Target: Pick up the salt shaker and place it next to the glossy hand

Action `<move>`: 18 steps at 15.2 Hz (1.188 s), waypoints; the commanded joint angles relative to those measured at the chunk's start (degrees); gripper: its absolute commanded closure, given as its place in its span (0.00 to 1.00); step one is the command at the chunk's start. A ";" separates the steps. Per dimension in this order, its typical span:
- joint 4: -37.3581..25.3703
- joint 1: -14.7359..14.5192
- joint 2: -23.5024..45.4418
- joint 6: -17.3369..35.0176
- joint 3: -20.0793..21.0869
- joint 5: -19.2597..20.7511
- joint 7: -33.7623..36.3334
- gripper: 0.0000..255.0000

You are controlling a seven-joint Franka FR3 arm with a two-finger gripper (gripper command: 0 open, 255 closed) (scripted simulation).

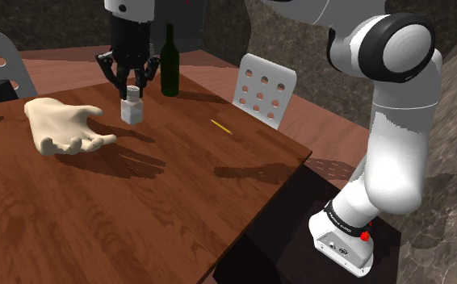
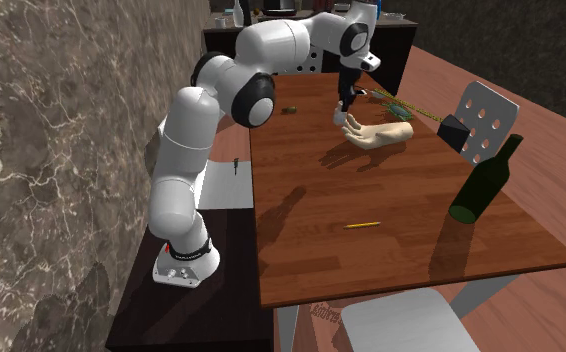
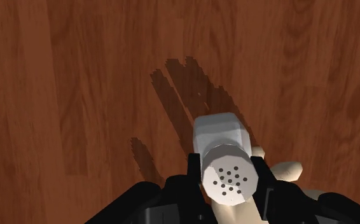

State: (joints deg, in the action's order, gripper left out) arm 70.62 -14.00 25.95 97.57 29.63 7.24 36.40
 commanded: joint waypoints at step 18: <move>14.54 1.65 0.21 14.57 -0.53 0.23 -0.28 1.00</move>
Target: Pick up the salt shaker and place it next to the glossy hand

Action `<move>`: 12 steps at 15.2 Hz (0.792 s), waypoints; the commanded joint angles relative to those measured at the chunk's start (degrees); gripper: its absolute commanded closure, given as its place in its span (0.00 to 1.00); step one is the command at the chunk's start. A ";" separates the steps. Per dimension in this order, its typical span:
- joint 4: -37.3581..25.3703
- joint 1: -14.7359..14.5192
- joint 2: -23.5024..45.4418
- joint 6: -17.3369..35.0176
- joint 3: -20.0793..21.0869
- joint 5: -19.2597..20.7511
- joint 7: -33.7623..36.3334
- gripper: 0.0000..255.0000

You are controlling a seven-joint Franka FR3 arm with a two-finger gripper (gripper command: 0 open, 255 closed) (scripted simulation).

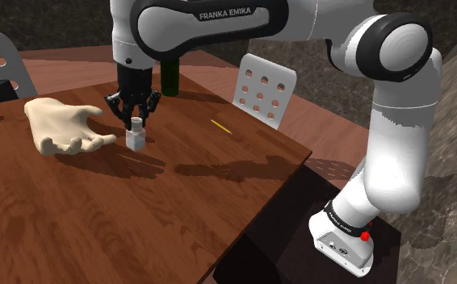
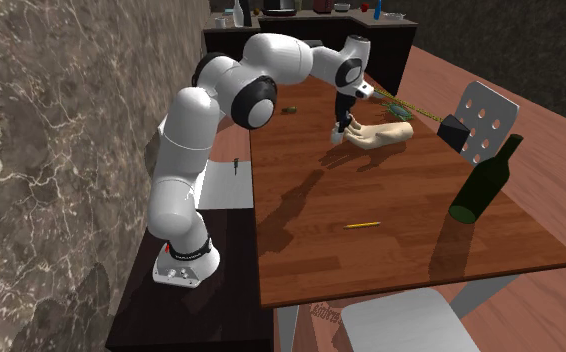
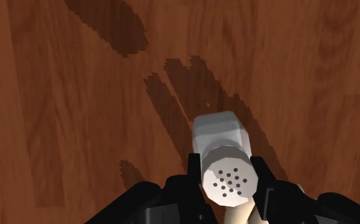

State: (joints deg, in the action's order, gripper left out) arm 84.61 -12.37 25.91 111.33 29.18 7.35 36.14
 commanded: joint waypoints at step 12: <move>6.29 -0.05 2.77 8.81 -0.90 1.44 0.36 1.00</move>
